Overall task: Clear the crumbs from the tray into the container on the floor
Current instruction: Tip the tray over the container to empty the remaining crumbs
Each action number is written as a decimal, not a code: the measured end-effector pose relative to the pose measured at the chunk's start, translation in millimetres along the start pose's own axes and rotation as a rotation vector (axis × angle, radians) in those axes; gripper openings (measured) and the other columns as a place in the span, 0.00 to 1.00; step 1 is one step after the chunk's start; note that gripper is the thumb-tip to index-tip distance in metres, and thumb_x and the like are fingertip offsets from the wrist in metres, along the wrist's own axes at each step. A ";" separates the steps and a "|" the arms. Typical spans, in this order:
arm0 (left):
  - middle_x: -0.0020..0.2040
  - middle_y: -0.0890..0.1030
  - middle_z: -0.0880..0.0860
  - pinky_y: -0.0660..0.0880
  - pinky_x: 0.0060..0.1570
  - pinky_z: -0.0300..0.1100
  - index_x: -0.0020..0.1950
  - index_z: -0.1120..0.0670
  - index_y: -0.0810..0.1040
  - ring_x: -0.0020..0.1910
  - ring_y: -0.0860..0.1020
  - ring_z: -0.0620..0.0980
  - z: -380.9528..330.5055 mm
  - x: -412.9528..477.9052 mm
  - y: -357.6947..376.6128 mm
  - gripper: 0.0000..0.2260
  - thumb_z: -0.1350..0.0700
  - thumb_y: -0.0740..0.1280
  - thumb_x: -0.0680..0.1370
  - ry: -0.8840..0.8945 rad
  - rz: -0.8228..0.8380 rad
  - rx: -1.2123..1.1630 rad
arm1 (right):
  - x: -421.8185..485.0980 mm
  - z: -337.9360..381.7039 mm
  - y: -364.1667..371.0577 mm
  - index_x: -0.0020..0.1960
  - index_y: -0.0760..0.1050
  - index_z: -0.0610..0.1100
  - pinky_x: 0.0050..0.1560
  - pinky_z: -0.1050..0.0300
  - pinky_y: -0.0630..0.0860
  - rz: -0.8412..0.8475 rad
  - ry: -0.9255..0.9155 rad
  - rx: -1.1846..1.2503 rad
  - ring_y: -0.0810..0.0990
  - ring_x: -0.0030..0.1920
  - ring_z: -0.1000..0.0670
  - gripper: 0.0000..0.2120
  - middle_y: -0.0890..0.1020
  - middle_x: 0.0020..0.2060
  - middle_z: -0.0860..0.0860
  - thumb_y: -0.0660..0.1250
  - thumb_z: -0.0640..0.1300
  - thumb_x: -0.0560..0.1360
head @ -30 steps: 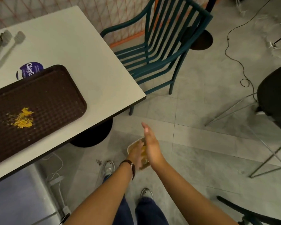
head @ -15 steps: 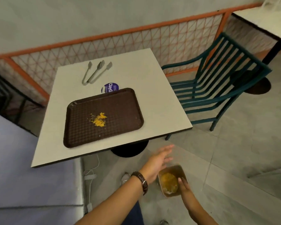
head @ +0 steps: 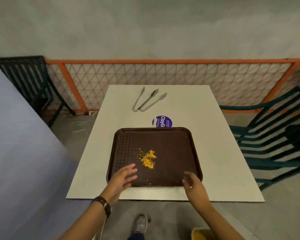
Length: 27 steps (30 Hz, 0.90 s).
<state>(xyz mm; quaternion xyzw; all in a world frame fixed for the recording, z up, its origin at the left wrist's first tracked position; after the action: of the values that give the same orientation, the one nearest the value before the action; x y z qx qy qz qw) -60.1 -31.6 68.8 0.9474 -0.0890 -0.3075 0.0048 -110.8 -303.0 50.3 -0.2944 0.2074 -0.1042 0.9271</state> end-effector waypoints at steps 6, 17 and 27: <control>0.64 0.75 0.52 0.65 0.65 0.49 0.65 0.48 0.71 0.59 0.76 0.50 -5.5 44.3 -64.1 0.14 0.53 0.56 0.80 -0.087 -0.077 -0.070 | 139.7 79.3 14.8 0.66 0.71 0.45 0.68 0.45 0.68 0.016 -0.200 -0.419 0.71 0.66 0.43 0.17 0.69 0.69 0.47 0.62 0.41 0.77; 0.59 0.79 0.48 0.70 0.62 0.45 0.64 0.49 0.73 0.57 0.77 0.47 -6.2 78.5 -112.1 0.13 0.51 0.59 0.79 -0.150 -0.144 -0.145 | 286.9 91.0 58.5 0.72 0.63 0.50 0.71 0.34 0.38 0.085 -0.110 -0.860 0.64 0.71 0.40 0.23 0.70 0.69 0.43 0.55 0.37 0.79; 0.57 0.80 0.48 0.70 0.61 0.44 0.62 0.49 0.74 0.56 0.78 0.47 4.1 68.7 -62.2 0.12 0.55 0.57 0.80 -0.085 -0.078 -0.082 | 159.9 -21.0 -31.7 0.62 0.75 0.45 0.55 0.44 0.72 -0.076 0.029 -0.731 0.75 0.51 0.37 0.16 0.77 0.51 0.39 0.55 0.37 0.78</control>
<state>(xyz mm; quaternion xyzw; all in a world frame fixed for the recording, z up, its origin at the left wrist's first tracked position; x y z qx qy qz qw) 2.5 18.0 21.6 0.9353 -0.0396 -0.3505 0.0277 20.3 -389.5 1.8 -0.6122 0.2330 -0.0619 0.7530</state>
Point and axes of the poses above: each hand's wrist, its own x-axis towards the middle knuckle, its own y-axis out of the palm, z = x × y, the point moved 8 cm from there along x, towards the middle knuckle
